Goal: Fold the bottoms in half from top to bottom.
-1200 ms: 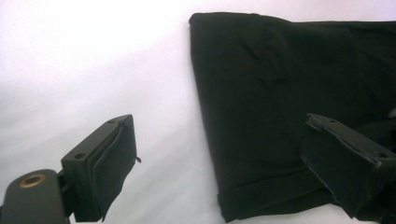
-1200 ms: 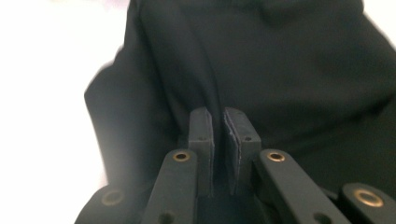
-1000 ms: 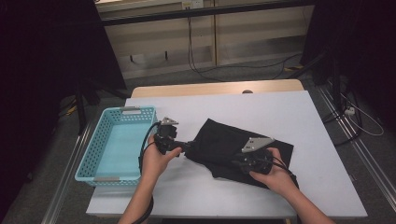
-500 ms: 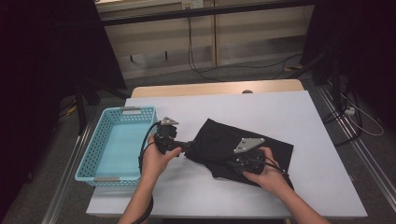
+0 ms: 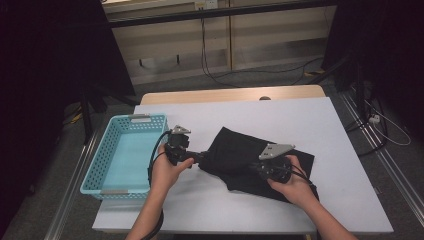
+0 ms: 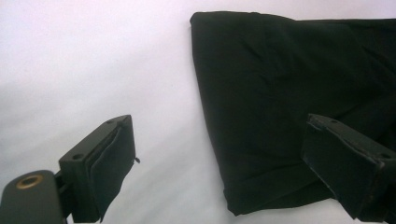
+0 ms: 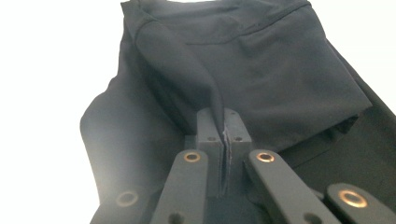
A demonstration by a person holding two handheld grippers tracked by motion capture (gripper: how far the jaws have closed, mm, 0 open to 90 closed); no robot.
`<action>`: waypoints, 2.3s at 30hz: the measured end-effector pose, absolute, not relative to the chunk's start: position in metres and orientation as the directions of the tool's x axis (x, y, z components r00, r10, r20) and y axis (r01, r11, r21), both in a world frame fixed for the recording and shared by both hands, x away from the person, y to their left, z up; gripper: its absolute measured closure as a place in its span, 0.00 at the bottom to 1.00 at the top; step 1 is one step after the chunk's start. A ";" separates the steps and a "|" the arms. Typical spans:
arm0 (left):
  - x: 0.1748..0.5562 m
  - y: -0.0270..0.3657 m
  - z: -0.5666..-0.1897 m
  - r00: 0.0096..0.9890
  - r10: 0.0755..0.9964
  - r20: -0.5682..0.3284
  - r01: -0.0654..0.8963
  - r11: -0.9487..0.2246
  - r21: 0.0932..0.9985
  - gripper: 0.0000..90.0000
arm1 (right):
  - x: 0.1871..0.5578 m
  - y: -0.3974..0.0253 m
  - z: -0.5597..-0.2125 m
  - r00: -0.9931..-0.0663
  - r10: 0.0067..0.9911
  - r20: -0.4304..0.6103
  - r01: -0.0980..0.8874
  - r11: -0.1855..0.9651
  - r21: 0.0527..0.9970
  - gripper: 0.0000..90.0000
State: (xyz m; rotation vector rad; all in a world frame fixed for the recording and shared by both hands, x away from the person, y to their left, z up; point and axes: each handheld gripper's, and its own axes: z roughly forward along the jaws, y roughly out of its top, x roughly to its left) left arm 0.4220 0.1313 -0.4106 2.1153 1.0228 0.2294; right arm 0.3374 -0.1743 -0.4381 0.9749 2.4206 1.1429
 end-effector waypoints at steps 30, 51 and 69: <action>0.420 0.135 -0.409 0.653 0.740 -0.159 0.600 -0.378 0.705 0.11 | 0.318 -0.215 -0.429 -0.702 0.712 0.008 0.473 0.458 0.753 0.98; 0.420 0.136 -0.408 0.658 0.739 -0.148 0.595 -0.389 0.704 0.10 | 0.312 -0.219 -0.433 -0.708 0.706 -0.006 0.472 0.480 0.740 0.98; 0.420 0.136 -0.407 0.663 0.734 -0.149 0.594 -0.395 0.701 0.10 | 0.304 -0.230 -0.432 -0.690 0.724 0.019 0.478 0.436 0.762 0.98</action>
